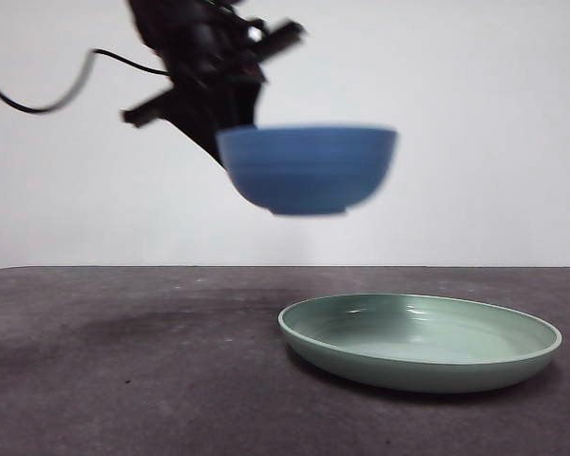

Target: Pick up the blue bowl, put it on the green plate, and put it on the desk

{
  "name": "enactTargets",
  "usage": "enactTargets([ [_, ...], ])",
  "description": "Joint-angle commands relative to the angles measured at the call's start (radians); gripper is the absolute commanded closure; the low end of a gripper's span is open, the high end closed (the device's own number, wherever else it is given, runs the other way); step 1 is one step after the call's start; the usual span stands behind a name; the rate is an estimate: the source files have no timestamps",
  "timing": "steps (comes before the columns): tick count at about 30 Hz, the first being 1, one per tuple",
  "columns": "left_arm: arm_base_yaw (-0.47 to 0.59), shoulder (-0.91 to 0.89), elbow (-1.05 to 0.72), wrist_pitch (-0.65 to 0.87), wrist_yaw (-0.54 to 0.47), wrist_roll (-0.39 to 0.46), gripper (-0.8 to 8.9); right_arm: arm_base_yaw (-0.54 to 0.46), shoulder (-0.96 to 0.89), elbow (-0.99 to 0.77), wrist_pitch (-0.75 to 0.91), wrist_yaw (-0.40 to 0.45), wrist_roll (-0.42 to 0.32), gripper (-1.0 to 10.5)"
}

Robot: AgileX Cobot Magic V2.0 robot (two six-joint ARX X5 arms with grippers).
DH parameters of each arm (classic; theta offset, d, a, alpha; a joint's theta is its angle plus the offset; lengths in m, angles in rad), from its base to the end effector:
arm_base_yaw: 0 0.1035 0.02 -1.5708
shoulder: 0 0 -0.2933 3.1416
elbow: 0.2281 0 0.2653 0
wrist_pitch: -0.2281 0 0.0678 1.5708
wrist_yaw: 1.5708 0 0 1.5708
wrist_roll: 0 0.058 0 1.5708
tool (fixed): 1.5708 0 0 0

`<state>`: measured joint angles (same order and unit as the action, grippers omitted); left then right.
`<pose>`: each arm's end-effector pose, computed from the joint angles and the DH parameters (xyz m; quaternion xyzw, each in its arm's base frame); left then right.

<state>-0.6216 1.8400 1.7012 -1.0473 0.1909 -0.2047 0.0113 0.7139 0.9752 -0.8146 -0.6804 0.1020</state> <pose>0.3261 -0.2472 0.2943 0.0410 0.5766 -0.2702 0.7700 0.1281 0.0379 0.3609 0.1357 0.2743 0.3125 0.8993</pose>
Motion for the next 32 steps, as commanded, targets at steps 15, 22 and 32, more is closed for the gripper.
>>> enactTargets([
  [15,-0.114,0.393,0.301,0.005,-0.008,-0.018,7.93,0.0,0.003,0.02,0.006,0.0,0.002,3.5],
  [22,-0.119,0.418,0.301,-0.001,-0.007,-0.016,7.86,0.0,0.003,0.02,0.006,0.0,0.002,3.5],
  [32,-0.125,0.452,0.301,-0.009,-0.007,-0.005,7.85,0.0,0.003,0.02,0.006,0.0,0.002,3.5],
])
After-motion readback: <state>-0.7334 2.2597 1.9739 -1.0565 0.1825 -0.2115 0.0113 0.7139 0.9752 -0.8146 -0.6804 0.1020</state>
